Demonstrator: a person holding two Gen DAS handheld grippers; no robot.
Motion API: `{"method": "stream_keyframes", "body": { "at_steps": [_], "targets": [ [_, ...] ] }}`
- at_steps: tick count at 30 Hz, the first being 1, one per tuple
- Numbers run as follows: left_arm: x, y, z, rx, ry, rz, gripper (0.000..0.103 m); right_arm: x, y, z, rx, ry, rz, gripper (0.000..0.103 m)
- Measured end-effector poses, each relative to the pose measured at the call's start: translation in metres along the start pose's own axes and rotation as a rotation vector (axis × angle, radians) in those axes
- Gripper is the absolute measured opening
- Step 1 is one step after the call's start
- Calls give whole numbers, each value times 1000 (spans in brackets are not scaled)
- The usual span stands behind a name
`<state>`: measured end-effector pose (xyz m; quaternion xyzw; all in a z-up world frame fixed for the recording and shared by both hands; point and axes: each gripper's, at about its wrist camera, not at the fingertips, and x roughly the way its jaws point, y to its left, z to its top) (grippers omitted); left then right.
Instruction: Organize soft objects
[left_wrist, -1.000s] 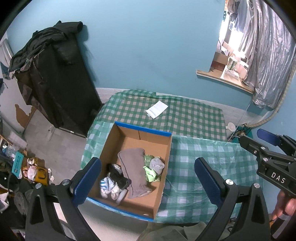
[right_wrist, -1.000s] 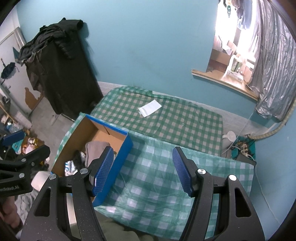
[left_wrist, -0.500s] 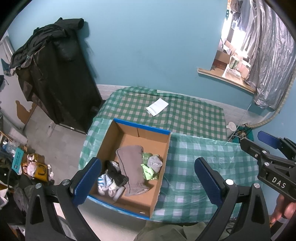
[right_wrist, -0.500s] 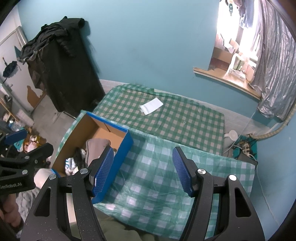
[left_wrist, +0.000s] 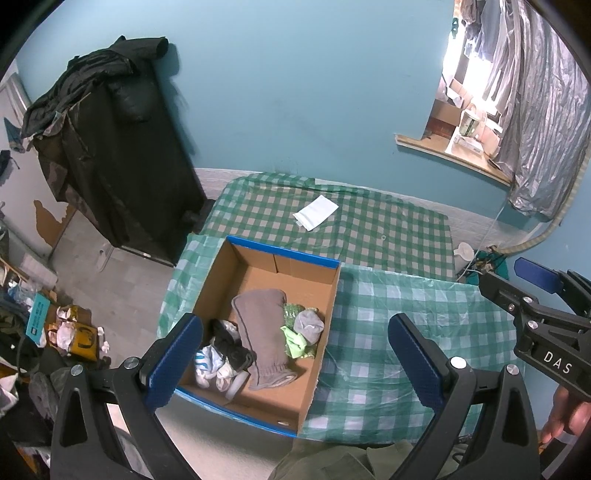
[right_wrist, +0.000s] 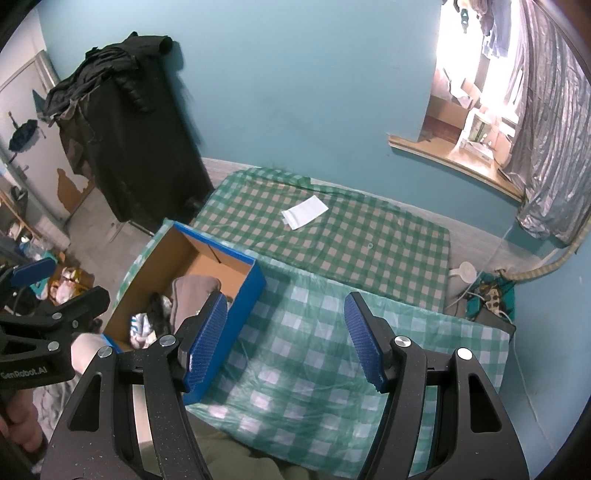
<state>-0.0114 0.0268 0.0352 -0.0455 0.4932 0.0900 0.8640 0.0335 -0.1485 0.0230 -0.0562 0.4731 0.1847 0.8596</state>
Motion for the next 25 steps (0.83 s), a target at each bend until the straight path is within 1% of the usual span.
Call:
{"method": "stream_keyframes", "body": {
  "at_steps": [13,19,25],
  "targets": [
    [0,-1,-1,6,-1,-3,101,2,2,3,-8,5,5,66],
    [0,-2,-4,16,-13,7,101,3,3,3,-8,6,4,66],
    [1,-2,-6,13,-6,17,101,4,3,4,-9,8,5,66]
  ]
}}
